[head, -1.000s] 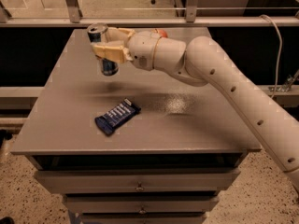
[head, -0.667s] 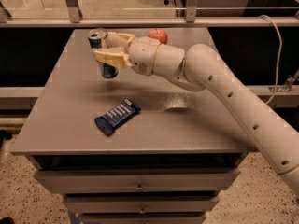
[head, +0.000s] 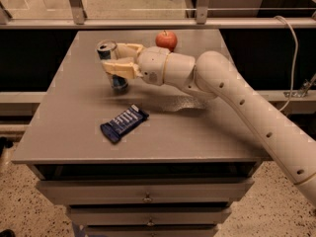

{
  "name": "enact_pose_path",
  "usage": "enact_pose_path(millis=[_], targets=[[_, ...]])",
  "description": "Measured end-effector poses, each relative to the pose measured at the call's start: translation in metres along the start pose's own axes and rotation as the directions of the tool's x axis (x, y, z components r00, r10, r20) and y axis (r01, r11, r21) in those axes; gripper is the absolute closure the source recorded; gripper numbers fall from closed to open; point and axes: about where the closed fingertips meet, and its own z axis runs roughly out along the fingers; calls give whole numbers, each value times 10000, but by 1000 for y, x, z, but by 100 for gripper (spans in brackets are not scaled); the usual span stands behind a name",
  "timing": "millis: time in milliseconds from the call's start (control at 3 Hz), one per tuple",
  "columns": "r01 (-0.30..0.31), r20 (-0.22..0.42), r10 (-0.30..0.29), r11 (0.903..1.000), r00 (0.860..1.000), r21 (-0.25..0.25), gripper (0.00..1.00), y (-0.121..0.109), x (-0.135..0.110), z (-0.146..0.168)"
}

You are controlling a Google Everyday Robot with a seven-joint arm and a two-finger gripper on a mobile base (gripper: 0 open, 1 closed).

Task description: Place redbull can upright

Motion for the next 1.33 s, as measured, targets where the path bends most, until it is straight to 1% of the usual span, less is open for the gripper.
enact_pose_path(millis=[667,1000,1333], targets=[[-391,-334,389,9992,9987,-64,38,-2,18,-7],[-453,-465,455,9990,9979,39,15,-1,23,-19],[-366,-703,379,9991,9968,190,0,-3,21,-42]])
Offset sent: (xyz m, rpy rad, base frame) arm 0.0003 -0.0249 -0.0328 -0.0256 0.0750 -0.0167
